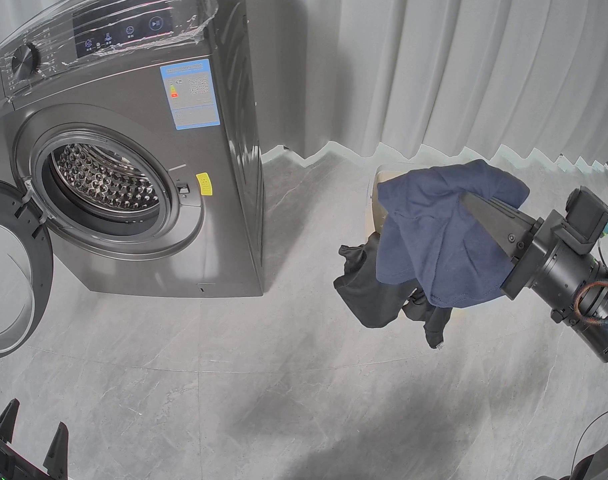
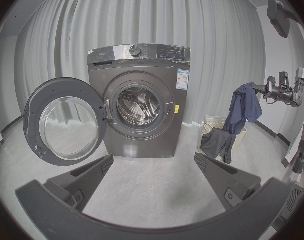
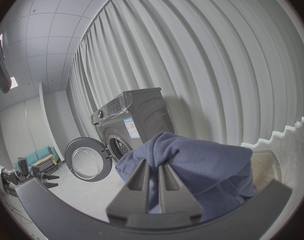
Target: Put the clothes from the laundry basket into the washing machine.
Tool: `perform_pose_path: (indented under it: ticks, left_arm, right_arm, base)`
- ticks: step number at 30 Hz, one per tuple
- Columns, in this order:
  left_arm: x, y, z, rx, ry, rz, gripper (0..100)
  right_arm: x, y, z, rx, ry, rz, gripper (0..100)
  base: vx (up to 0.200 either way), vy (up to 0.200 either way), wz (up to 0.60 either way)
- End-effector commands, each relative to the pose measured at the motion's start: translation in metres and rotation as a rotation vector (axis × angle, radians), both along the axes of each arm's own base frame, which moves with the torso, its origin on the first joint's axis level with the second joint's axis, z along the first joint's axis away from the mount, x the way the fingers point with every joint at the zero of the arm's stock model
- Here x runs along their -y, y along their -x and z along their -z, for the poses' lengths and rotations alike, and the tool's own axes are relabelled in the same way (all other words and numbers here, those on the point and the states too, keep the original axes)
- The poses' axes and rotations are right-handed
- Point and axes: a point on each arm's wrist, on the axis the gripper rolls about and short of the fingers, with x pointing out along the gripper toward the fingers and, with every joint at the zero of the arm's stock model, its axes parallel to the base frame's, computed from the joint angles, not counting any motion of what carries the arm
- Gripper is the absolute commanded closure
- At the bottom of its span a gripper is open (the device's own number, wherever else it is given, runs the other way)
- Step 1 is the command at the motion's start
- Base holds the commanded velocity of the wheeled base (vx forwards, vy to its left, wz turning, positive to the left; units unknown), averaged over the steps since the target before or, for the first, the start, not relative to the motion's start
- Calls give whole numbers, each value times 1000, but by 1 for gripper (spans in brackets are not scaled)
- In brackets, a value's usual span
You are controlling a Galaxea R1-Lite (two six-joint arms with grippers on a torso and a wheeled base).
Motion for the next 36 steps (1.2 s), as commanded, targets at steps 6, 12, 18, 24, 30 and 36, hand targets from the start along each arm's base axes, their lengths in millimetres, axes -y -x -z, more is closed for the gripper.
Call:
perform_pose_path:
  ticks: [6, 12, 18, 24, 30, 36]
  left_arm:
    - [0, 0, 5, -3, 1, 0, 0]
    - [0, 0, 5, -3, 1, 0, 0]
    - [0, 0, 5, -3, 1, 0, 0]
    - [0, 0, 5, -3, 2, 0, 0]
    - [0, 0, 5, -3, 2, 0, 0]
    - [0, 0, 5, -3, 1, 0, 0]
  right_arm:
    - [-6, 7, 11, -29, 29, -68, 100]
    - [-11, 7, 12, -20, 21, -90, 100]
    - [-18, 10, 13, -20, 7, -125, 100]
    - [-20, 9, 6, 17, -25, -130, 100]
    - [-20, 9, 5, 23, -30, -130, 100]
    - [-18, 5, 6, 20, -26, -106, 100]
  base:
    - [0, 200, 0]
    - [0, 200, 0]
    - [0, 200, 0]
    - [0, 200, 0]
    - [0, 200, 0]
    - [0, 67, 0]
